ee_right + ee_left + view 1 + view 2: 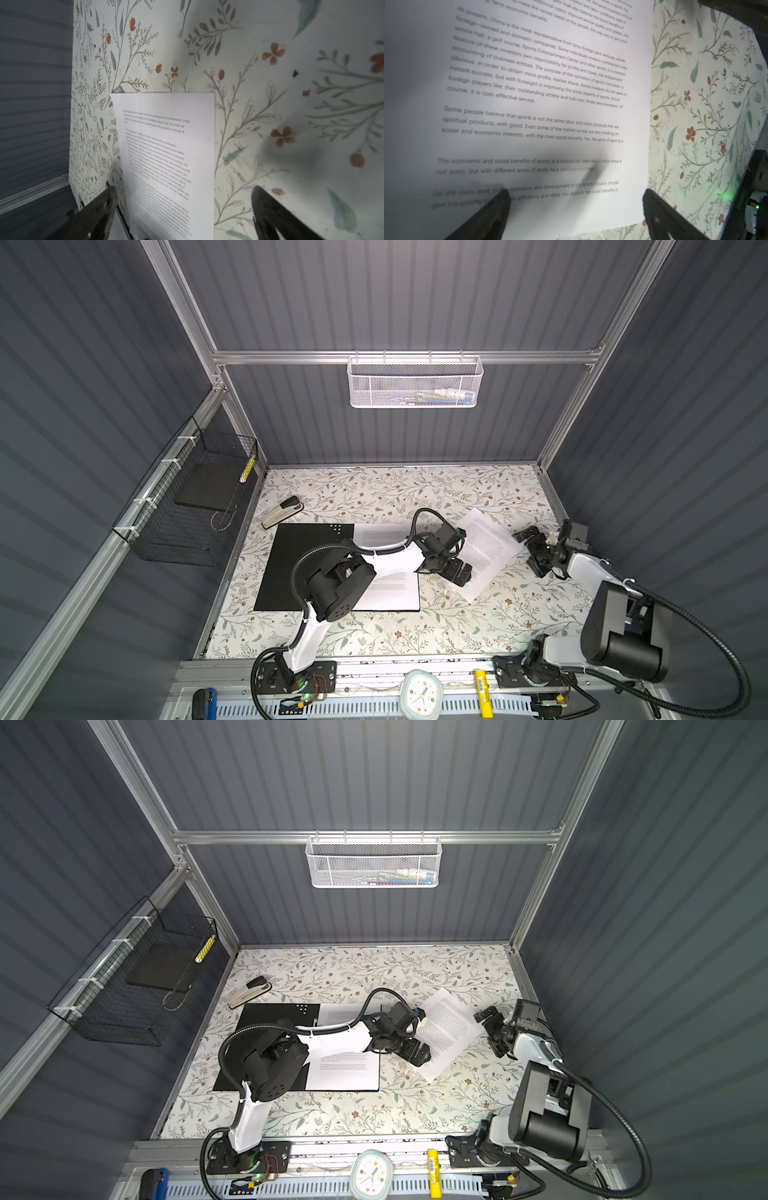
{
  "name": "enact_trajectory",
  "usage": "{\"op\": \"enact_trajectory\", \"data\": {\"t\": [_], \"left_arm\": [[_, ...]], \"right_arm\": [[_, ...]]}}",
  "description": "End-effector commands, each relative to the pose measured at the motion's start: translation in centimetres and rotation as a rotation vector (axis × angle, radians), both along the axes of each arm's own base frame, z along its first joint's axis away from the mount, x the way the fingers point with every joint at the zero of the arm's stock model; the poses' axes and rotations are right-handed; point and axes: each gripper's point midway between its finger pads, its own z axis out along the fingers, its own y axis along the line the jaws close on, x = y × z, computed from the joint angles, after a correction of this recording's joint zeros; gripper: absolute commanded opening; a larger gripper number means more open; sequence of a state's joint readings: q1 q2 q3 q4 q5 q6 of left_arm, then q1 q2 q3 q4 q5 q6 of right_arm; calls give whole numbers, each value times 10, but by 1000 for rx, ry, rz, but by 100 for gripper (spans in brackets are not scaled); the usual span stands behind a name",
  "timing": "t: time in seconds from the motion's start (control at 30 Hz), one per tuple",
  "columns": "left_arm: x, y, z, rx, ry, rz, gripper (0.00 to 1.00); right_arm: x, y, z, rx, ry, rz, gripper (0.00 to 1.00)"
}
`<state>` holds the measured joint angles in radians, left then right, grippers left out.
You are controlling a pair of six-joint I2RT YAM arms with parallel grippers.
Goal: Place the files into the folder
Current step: 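Grasp the sheet edge with the left gripper while right gripper withdraws, then hold the sheet beside the folder with the left gripper while right gripper approaches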
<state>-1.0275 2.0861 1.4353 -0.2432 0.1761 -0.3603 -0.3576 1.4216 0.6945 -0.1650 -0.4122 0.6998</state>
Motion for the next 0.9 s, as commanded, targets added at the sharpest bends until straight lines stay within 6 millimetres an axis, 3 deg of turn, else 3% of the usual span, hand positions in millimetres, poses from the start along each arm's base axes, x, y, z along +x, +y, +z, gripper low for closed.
{"op": "enact_trajectory", "data": {"t": [0.0,0.17,0.43,0.7,0.87], "left_arm": [[-32,21,-27,100,86,29,100],[-41,28,-32,110,96,43,100],[-43,36,-33,137,88,38,100],[-42,43,-32,154,65,34,100],[-42,44,-33,152,60,25,100]], "right_arm": [[11,-12,-2,-46,29,10,99],[27,-20,-13,-69,121,70,99],[51,-9,-24,-117,180,156,99],[60,16,-37,-122,254,272,99],[56,27,-44,-128,285,312,99]]}}
